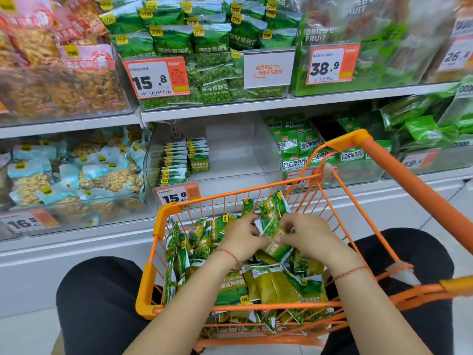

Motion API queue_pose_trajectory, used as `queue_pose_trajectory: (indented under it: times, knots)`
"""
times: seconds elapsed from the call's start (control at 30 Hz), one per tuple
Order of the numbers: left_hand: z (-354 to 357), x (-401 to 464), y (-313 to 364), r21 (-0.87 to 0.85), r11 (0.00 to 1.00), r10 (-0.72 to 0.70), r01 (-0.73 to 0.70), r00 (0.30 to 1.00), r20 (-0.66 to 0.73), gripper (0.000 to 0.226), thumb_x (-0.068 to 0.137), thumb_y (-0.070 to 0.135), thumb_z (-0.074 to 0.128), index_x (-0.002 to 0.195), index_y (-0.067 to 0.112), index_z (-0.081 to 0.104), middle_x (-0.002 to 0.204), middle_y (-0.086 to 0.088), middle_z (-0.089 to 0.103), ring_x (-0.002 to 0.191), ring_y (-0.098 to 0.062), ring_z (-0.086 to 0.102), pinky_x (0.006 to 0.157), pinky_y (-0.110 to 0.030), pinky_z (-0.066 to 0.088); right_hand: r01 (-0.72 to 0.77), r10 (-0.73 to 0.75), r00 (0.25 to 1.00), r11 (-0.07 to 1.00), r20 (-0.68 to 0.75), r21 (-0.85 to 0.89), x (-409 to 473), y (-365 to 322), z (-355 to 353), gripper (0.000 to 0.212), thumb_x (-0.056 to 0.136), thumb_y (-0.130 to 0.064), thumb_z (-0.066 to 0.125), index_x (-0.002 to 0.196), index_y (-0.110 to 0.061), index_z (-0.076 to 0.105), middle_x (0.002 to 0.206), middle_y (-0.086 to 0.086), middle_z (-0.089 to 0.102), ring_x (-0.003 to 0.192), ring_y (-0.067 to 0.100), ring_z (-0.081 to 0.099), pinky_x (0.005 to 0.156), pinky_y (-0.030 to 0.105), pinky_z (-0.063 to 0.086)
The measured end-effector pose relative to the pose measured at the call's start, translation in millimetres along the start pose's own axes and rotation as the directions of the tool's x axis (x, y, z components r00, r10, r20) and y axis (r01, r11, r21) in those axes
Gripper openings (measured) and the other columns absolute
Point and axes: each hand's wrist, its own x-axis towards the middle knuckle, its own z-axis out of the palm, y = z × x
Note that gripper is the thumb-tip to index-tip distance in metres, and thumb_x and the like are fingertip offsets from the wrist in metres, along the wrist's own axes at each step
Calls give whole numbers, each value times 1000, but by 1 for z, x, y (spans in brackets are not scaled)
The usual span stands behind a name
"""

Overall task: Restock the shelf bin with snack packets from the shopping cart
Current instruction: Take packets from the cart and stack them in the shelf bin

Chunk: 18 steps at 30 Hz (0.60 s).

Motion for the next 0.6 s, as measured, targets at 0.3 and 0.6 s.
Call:
queue_pose_trajectory:
  times: [0.3,0.6]
  knots:
    - [-38,-5,-16,-452,891,-75,36,995,-69,11,86,5,67,86,17,65,80,-2,63,73,-11,63,66,-18,55,4,-84,992,749,89,662,18,-23,5,42,79,-19,76,115,-22,55,95,-8,51,86,8,56,72,27,58]
    - [-33,-3,-20,-811,582,-142,59,989,-30,9,88,9,64,95,9,58,93,-5,69,89,-19,68,75,-27,57,-57,-62,993,515,103,855,17,-21,4,41,81,-24,73,119,-15,60,114,2,67,96,11,65,81,26,56]
